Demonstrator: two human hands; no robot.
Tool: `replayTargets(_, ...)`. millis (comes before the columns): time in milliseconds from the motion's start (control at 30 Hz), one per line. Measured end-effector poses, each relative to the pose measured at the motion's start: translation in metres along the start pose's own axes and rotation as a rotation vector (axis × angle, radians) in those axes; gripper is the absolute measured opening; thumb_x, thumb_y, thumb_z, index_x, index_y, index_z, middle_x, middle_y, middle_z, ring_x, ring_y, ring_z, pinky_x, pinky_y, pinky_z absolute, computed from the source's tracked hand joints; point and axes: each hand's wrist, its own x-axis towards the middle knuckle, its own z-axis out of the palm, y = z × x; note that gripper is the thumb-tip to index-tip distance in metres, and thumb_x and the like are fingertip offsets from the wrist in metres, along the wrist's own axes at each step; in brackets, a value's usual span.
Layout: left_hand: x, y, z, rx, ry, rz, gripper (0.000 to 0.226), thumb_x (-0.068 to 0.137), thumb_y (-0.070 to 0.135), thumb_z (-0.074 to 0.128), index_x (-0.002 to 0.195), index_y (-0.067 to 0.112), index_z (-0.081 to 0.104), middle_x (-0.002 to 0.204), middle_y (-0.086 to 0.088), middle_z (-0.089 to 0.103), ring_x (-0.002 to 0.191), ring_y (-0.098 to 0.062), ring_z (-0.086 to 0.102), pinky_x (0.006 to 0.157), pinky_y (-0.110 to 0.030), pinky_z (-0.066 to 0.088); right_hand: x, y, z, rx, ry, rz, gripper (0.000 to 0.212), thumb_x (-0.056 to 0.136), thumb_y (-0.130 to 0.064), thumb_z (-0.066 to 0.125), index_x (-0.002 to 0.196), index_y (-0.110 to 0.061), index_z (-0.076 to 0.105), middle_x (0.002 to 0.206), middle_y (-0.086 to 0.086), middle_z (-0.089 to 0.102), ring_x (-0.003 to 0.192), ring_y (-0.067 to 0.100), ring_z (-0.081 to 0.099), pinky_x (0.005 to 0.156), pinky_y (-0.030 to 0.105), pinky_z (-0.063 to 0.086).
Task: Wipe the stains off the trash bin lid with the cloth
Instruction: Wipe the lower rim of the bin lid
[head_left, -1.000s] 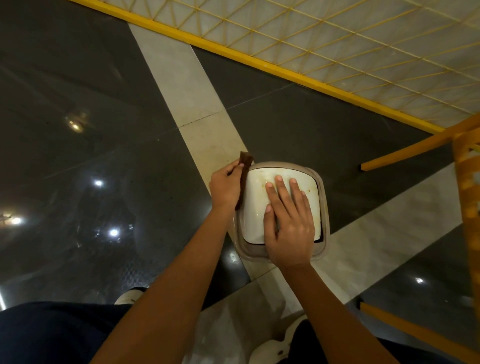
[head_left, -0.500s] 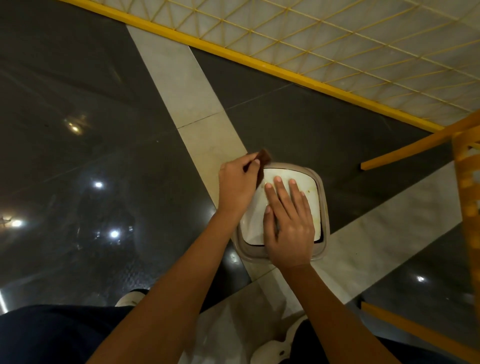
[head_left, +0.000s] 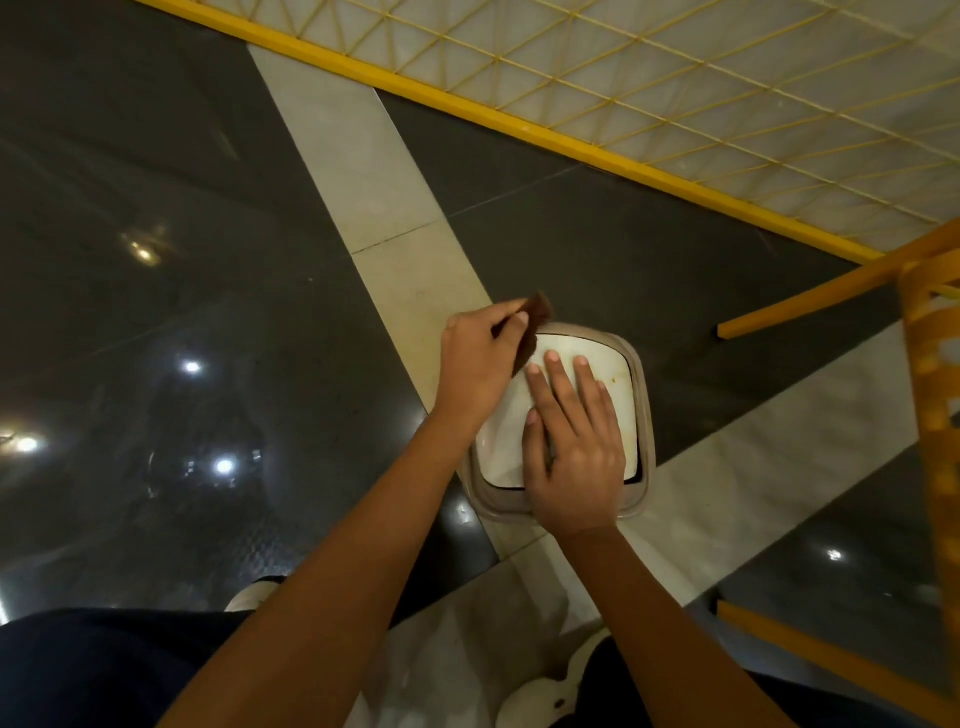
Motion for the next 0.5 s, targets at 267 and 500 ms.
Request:
replayTargets(267,-0.001,-0.031,0.0,-0.328,0.093,-0.471,0.027,0.093,0.025,0.052,0.116,0.018,0.065,0.116,-0.001,0.065,0.107,-0.017,0.058,0.101,-0.038,0.045,0.0,0.0,0.0,-0.012,0.005,-0.003,0.047,0.099,-0.037,0.023,0.135,-0.018,0.046,0.143,0.002,0.043,0.137,0.023,0.032,0.108,0.052,0.032)
replayTargets(500,-0.109,-0.048,0.019,-0.374,0.354,-0.491,0.025,0.094,0.017,0.05,0.117,0.016,0.061,0.109,0.0,0.064,0.101,-0.01,0.059,0.079,-0.01,0.045,0.0,0.002,0.001,-0.016,0.022,-0.015,0.046,0.098,-0.036,0.026,0.134,-0.017,0.048,0.142,0.003,0.045,0.136,0.024,0.034,0.108,0.05,0.033)
